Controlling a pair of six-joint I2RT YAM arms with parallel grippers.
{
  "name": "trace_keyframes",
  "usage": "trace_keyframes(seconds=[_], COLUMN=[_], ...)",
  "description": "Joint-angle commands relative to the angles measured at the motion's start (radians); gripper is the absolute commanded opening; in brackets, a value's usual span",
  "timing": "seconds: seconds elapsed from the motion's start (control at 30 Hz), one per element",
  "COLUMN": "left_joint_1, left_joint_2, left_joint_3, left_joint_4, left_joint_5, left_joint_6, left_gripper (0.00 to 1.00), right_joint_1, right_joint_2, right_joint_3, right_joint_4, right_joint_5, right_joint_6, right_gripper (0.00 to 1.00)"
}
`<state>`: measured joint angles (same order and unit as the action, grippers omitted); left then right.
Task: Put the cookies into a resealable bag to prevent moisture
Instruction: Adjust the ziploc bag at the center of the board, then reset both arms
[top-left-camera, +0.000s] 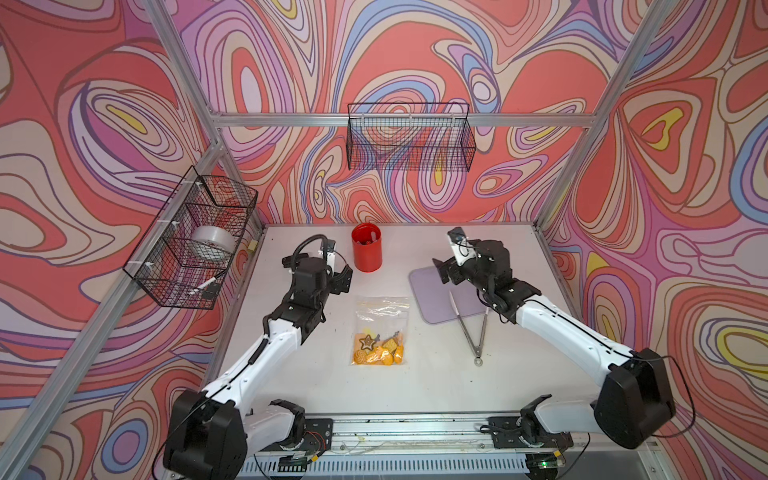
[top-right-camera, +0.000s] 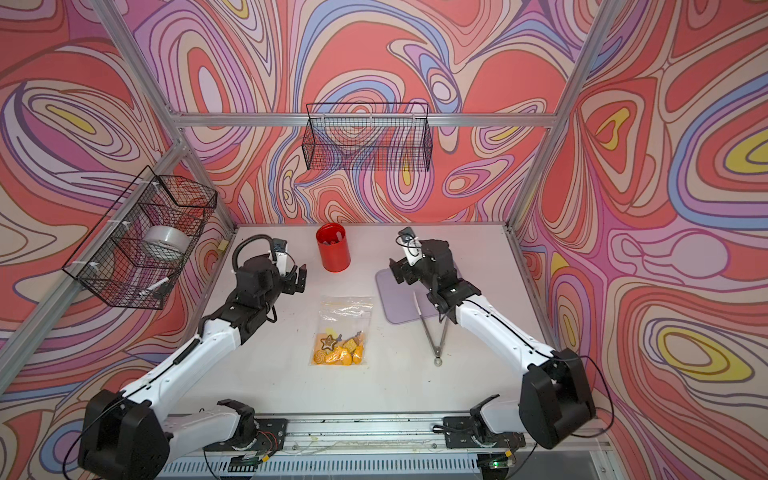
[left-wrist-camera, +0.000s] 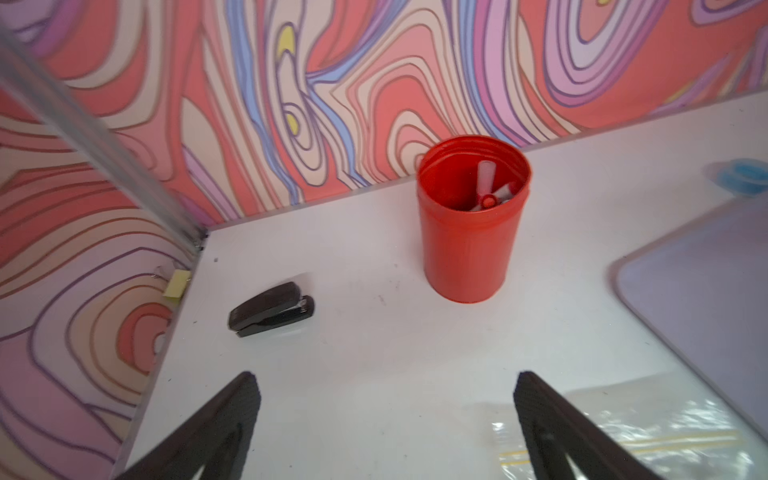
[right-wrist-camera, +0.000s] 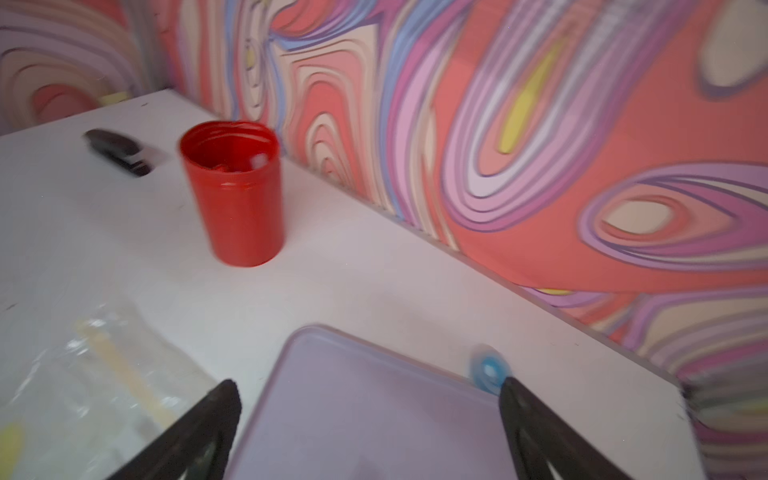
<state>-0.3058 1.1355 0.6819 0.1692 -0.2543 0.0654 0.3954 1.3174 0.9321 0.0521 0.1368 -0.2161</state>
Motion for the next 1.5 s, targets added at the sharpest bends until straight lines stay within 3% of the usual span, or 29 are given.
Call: trace_keyframes(seconds=[0.0, 0.13, 0.23, 0.3, 0.37, 0.4, 0.47, 0.6, 0.63, 0.73, 0.87, 1.07, 1.17, 1.27, 1.37, 1.4, 1.43, 1.47], left_joint_1=[0.005, 0.007, 0.022, 0.044, 0.074, 0.083, 0.093, 0.127, 0.139, 0.169, 0.169, 0.167, 0.177, 0.234, 0.234, 0.234, 0.237, 0.246], left_joint_2=[0.0, 0.042, 0.146, 0.224, 0.231, 0.252, 0.247, 0.242, 0.242, 0.241, 0.245, 0.223, 0.233, 0.26, 0.432, 0.434, 0.382, 0.393], left_joint_3=[-0.209, -0.265, -0.324, -0.336, -0.272, -0.278, -0.248, -0.262, -0.267, -0.257, -0.251, -0.247, -0.324, -0.318, -0.362, -0.359, -0.333, -0.325], left_joint_4=[0.238, 0.271, 0.477, 0.596, 0.464, 0.513, 0.432, 0.459, 0.467, 0.441, 0.434, 0.391, 0.604, 0.604, 0.872, 0.886, 0.746, 0.73], left_joint_5=[-0.184, -0.229, -0.225, -0.231, -0.168, -0.131, -0.094, 0.01, 0.028, 0.048, 0.049, 0.07, -0.059, 0.048, 0.057, 0.04, 0.053, 0.066], left_joint_6=[-0.05, -0.089, -0.082, -0.093, -0.149, -0.128, -0.14, -0.136, -0.141, -0.173, -0.169, -0.081, -0.008, -0.065, -0.046, -0.053, -0.074, -0.078], left_gripper=[1.0, 1.0, 1.0, 1.0, 1.0, 1.0, 1.0, 1.0, 1.0, 1.0, 1.0, 0.99, 1.0, 1.0, 1.0, 1.0, 1.0, 1.0], right_joint_1=[-0.097, -0.201, -0.239, -0.254, -0.264, -0.27, -0.275, -0.317, -0.317, -0.319, -0.33, -0.343, -0.344, -0.344, -0.344, -0.343, -0.343, -0.344], right_joint_2=[-0.045, -0.128, -0.112, -0.037, 0.068, 0.129, 0.217, 0.345, 0.336, 0.418, 0.401, 0.403, 0.402, 0.401, 0.402, 0.402, 0.402, 0.402], right_joint_3=[-0.177, -0.404, -0.548, -0.607, -0.634, -0.639, -0.631, -0.588, -0.575, -0.566, -0.48, -0.483, -0.483, -0.487, -0.484, -0.484, -0.484, -0.483], right_joint_4=[0.119, 0.33, 0.564, 0.725, 0.876, 0.957, 1.068, 1.123, 1.059, 1.156, 0.942, 0.954, 0.952, 0.964, 0.959, 0.959, 0.959, 0.959], right_joint_5=[0.292, 0.342, 0.336, 0.341, 0.346, 0.345, 0.353, 0.21, 0.151, 0.172, 0.149, 0.143, 0.144, 0.15, 0.144, 0.144, 0.143, 0.143], right_joint_6=[0.133, 0.225, 0.248, 0.247, 0.228, 0.216, 0.239, 0.242, 0.24, 0.22, 0.25, 0.261, 0.261, 0.254, 0.255, 0.255, 0.256, 0.255], right_gripper=[0.99, 0.99, 0.99, 0.98, 0.98, 0.98, 0.98, 0.98, 0.98, 0.98, 0.98, 0.98, 0.98, 0.98, 0.98, 0.98, 0.98, 0.98])
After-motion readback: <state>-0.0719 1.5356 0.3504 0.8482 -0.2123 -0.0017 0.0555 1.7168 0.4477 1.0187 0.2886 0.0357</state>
